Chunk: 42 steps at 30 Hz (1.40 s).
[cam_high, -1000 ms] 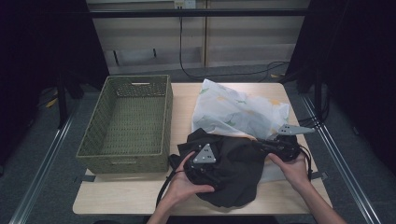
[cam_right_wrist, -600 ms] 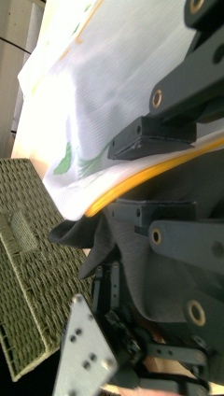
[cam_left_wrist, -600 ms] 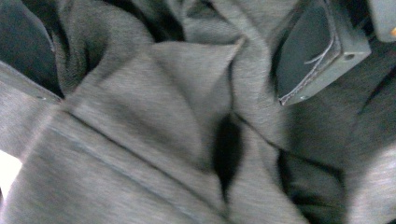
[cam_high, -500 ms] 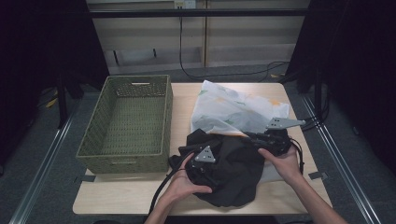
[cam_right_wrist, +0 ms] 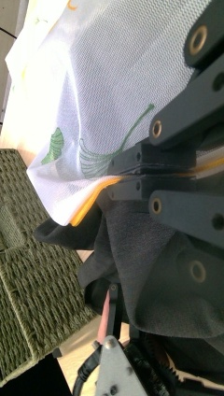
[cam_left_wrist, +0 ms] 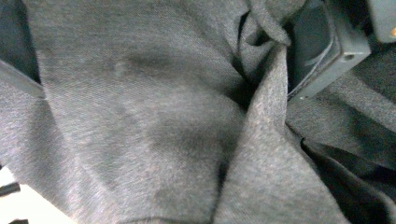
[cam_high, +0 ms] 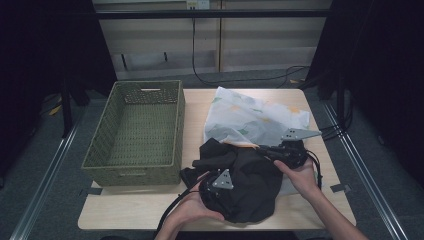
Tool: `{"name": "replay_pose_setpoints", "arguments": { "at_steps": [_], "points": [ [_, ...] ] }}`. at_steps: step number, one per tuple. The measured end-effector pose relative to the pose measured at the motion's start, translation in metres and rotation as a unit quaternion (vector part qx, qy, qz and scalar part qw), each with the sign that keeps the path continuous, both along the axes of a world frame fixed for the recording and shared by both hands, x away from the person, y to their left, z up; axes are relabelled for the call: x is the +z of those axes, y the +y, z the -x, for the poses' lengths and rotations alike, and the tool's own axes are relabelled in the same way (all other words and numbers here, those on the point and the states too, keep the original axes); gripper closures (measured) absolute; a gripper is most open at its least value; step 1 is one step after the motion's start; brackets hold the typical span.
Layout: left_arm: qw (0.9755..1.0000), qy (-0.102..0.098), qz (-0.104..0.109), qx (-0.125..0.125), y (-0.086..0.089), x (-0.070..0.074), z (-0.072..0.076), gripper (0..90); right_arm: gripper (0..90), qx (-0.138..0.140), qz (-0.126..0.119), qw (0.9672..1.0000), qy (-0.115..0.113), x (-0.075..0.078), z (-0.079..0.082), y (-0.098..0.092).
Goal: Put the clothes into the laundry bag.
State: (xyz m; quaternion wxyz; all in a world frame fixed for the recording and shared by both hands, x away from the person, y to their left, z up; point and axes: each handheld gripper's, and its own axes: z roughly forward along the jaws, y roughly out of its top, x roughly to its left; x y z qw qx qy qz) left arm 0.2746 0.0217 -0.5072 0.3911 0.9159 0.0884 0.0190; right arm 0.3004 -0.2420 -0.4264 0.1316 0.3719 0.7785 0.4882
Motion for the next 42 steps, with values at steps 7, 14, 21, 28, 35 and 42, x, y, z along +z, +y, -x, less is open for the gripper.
{"name": "replay_pose_setpoints", "arguments": {
  "at_steps": [7, 14, 21, 28, 35, 42],
  "points": [
    [0.9985, 0.011, 0.028, 0.045, 0.014, 0.003, -0.011, 50.1, 88.4, 0.0, -0.001, 1.0, -0.001, 0.003, 0.001, 0.001],
    [0.9923, 0.044, 0.088, 0.076, 0.02, 0.009, -0.019, 74.6, 88.5, 0.007, -0.008, 0.9999, -0.004, 0.008, 0.002, 0.004],
    [0.9821, 0.05, 0.151, 0.102, 0.017, 0.028, -0.027, 76.0, 88.7, 0.032, -0.023, 0.9991, -0.017, 0.022, 0.011, 0.014],
    [0.9791, 0.026, 0.154, 0.13, -0.009, 0.037, -0.039, 76.3, 88.7, 0.048, -0.041, 0.9972, -0.041, 0.041, 0.021, 0.02],
    [0.9615, 0.015, 0.22, 0.164, -0.009, 0.067, -0.048, 76.8, 88.8, 0.042, -0.059, 0.9958, -0.056, 0.053, 0.025, 0.01],
    [0.9511, -0.017, 0.248, 0.184, 0.0, 0.1, -0.05, 77.0, 88.4, 0.045, -0.073, 0.9945, -0.06, 0.057, 0.026, 0.011]
  ]
}}
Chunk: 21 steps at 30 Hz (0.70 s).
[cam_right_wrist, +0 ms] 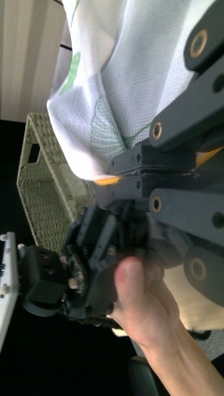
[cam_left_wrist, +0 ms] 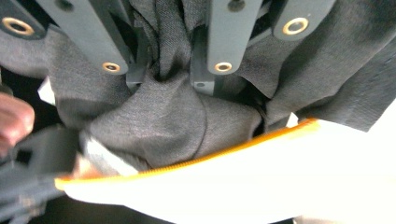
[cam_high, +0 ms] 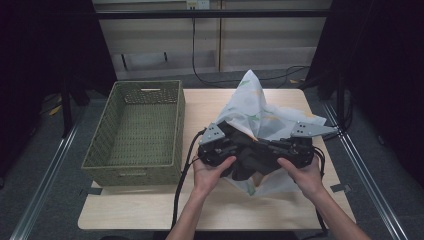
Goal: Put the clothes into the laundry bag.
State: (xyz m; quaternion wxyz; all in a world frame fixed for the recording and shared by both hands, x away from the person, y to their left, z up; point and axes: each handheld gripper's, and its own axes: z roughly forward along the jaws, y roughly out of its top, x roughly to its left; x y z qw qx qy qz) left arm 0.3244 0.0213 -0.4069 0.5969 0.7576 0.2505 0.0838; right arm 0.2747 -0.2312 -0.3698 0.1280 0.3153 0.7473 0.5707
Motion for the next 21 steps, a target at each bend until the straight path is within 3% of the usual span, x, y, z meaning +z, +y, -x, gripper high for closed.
{"name": "replay_pose_setpoints", "arguments": {
  "at_steps": [4, 6, 7, 9, 10, 13, 14, 15, 19, 21],
  "points": [
    [0.9995, -0.027, 0.002, 0.013, 0.016, 0.024, 0.01, 76.9, 88.3, 0.024, -0.024, 0.9993, -0.012, 0.013, 0.006, 0.007],
    [0.9988, -0.039, -0.015, 0.025, 0.021, 0.031, 0.014, 76.8, 88.0, 0.033, -0.028, 0.9989, -0.018, 0.016, 0.009, 0.01],
    [0.9988, -0.039, -0.015, 0.025, 0.021, 0.031, 0.014, 76.7, 88.0, 0.033, -0.028, 0.9989, -0.018, 0.016, 0.009, 0.01],
    [0.9982, -0.039, -0.041, 0.02, 0.02, 0.029, 0.011, 76.4, 88.2, 0.037, -0.022, 0.999, -0.01, 0.012, 0.008, 0.015],
    [0.9982, -0.039, -0.041, 0.02, 0.02, 0.029, 0.011, 76.2, 88.2, 0.037, -0.022, 0.999, -0.01, 0.012, 0.008, 0.015],
    [0.9977, -0.018, -0.065, 0.009, 0.009, 0.008, -0.002, 76.0, 88.6, 0.03, -0.007, 0.9995, 0.011, 0.0, 0.002, 0.017],
    [0.9963, -0.002, -0.086, 0.002, 0.0, -0.011, -0.01, 75.8, 88.6, 0.027, 0.004, 0.9993, 0.025, -0.01, -0.002, 0.018],
    [0.9963, -0.002, -0.086, 0.002, 0.0, -0.011, -0.01, 75.8, 88.6, 0.027, 0.004, 0.9993, 0.025, -0.01, -0.002, 0.018],
    [0.9935, 0.035, -0.108, 0.004, -0.015, -0.055, -0.025, 75.7, 88.6, 0.021, 0.024, 0.998, 0.055, -0.03, -0.008, 0.018],
    [0.9935, 0.044, -0.105, 0.003, -0.017, -0.064, -0.028, 75.6, 88.7, 0.019, 0.029, 0.9972, 0.066, -0.039, -0.009, 0.016]
  ]
}}
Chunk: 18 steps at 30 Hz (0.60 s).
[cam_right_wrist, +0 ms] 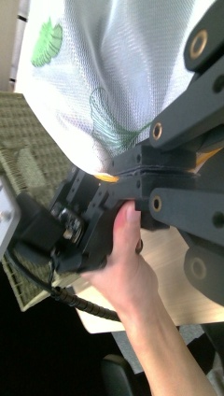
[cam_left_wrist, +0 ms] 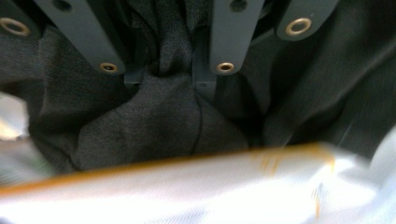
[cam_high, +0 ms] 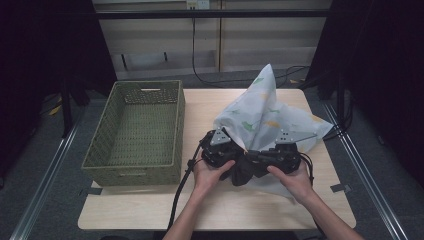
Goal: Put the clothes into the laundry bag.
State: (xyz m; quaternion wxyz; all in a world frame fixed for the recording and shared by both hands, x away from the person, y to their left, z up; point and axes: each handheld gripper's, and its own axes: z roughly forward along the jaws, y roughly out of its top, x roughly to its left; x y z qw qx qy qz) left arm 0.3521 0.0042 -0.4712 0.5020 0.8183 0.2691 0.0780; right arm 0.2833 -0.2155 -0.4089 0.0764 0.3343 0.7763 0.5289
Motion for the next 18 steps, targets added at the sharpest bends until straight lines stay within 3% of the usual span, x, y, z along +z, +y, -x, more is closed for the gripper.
{"name": "replay_pose_setpoints", "arguments": {
  "at_steps": [5, 11, 18],
  "points": [
    [0.9997, 0.016, -0.02, 0.006, -0.008, -0.021, -0.006, 75.3, 88.7, -0.001, 0.006, 0.9999, 0.009, -0.007, 0.002, -0.004],
    [0.9993, 0.019, -0.031, -0.005, -0.007, -0.027, -0.006, 71.8, 85.8, -0.007, 0.018, 0.9997, 0.015, -0.018, 0.001, -0.012],
    [0.9993, 0.028, -0.014, -0.019, 0.002, -0.021, -0.003, 69.7, 65.9, -0.046, 0.033, 0.9984, -0.001, -0.016, -0.001, -0.029]
  ]
}}
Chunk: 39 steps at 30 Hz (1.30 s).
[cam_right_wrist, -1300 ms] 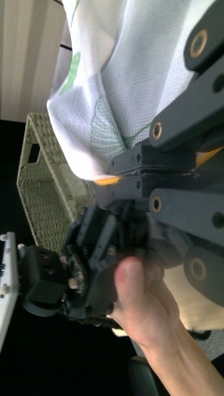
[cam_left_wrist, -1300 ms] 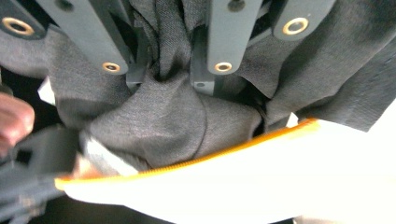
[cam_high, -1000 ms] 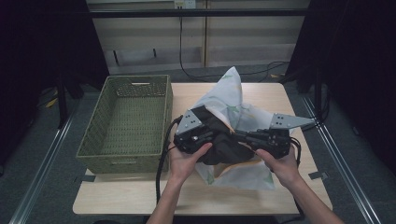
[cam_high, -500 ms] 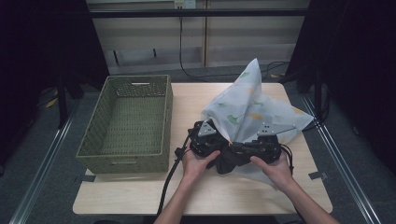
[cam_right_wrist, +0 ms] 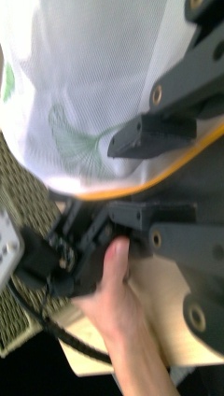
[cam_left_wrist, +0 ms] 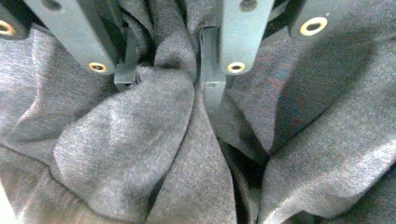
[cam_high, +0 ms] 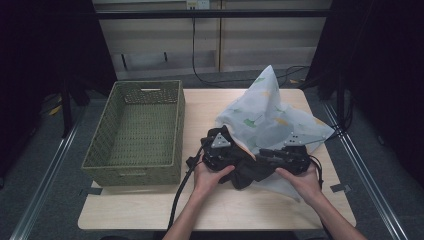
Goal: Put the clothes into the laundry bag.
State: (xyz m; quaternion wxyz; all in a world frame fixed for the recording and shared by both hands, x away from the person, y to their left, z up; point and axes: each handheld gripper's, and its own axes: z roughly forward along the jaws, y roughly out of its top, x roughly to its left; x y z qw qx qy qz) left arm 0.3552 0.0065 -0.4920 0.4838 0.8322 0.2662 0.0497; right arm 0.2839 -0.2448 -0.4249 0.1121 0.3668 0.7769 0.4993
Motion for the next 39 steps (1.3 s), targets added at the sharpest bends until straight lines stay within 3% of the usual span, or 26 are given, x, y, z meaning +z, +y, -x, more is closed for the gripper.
{"name": "replay_pose_setpoints", "arguments": {
  "at_steps": [4, 8, 13, 16, 18, 20, 22, 23, 24, 25, 28, 29, 30, 32, 33, 34, 35, 37, 38, 39],
  "points": [
    [0.9999, -0.013, -0.009, -0.005, 0.004, 0.006, 0.005, 73.8, 60.1, -0.02, 0.006, 0.9997, -0.012, 0.005, 0.005, -0.016],
    [0.9999, -0.014, -0.001, -0.008, 0.007, 0.012, 0.008, 75.1, 55.7, -0.043, 0.02, 0.9988, -0.013, 0.0, 0.017, -0.037],
    [0.9995, -0.009, 0.028, -0.01, 0.011, 0.019, 0.007, 75.5, 49.8, -0.07, 0.065, 0.9954, -0.005, -0.016, 0.029, -0.056],
    [0.9991, -0.005, 0.042, -0.01, 0.012, 0.022, 0.006, 75.5, 47.2, -0.078, 0.099, 0.992, -0.004, -0.026, 0.023, -0.057],
    [0.999, -0.003, 0.045, -0.007, 0.012, 0.023, 0.006, 75.6, 47.3, -0.081, 0.106, 0.9911, 0.0, -0.028, 0.02, -0.056],
    [0.9986, -0.004, 0.052, -0.009, 0.013, 0.025, 0.005, 75.7, 52.3, -0.088, 0.127, 0.9879, -0.004, -0.034, 0.014, -0.048],
    [0.998, -0.002, 0.064, -0.004, 0.014, 0.027, 0.004, 75.9, 67.3, -0.095, 0.13, 0.9869, -0.003, -0.034, 0.01, -0.044],
    [0.9975, -0.005, 0.071, -0.001, 0.015, 0.029, 0.004, 76.0, 79.2, -0.099, 0.13, 0.9866, -0.004, -0.034, 0.009, -0.044],
    [0.9975, -0.005, 0.071, -0.001, 0.015, 0.029, 0.004, 76.2, 79.2, -0.099, 0.13, 0.9866, -0.004, -0.034, 0.009, -0.044],
    [0.9973, -0.007, 0.073, 0.002, 0.015, 0.031, 0.004, 76.4, 89.3, -0.089, 0.111, 0.9898, 0.0, -0.033, 0.007, -0.042],
    [0.9956, -0.016, 0.091, 0.02, 0.02, 0.039, 0.003, 76.6, 89.9, -0.08, 0.099, 0.9919, 0.001, -0.029, 0.01, -0.039],
    [0.9948, -0.02, 0.096, 0.029, 0.022, 0.043, 0.003, 76.9, 90.0, -0.068, 0.072, 0.9951, 0.0, -0.022, 0.015, -0.035],
    [0.9939, -0.024, 0.102, 0.035, 0.024, 0.048, 0.003, 76.9, 90.0, -0.068, 0.072, 0.9951, 0.0, -0.022, 0.015, -0.035],
    [0.9925, -0.041, 0.104, 0.048, 0.029, 0.06, 0.005, 77.1, 90.0, -0.047, 0.023, 0.9986, -0.006, -0.007, 0.022, -0.027],
    [0.9914, -0.047, 0.111, 0.051, 0.032, 0.066, 0.006, 77.1, 90.0, -0.047, 0.023, 0.9986, -0.006, -0.007, 0.022, -0.027],
    [0.9904, -0.057, 0.115, 0.053, 0.034, 0.071, 0.007, 77.2, 90.0, -0.029, -0.004, 0.9995, -0.013, 0.005, 0.026, -0.018],
    [0.9905, -0.067, 0.104, 0.06, 0.036, 0.078, 0.008, 77.2, 90.0, -0.029, -0.004, 0.9995, -0.013, 0.005, 0.026, -0.018],
    [0.9896, -0.086, 0.095, 0.065, 0.035, 0.086, 0.012, 77.2, 90.0, -0.01, -0.027, 0.9995, -0.016, 0.014, 0.03, -0.008],
    [0.9902, -0.094, 0.08, 0.066, 0.032, 0.087, 0.013, 77.1, 90.0, -0.001, -0.03, 0.9993, -0.02, 0.018, 0.031, -0.002],
    [0.9929, -0.1, 0.029, 0.058, 0.021, 0.077, 0.011, 77.2, 90.0, 0.016, -0.036, 0.999, -0.021, 0.021, 0.035, 0.008]
  ]
}}
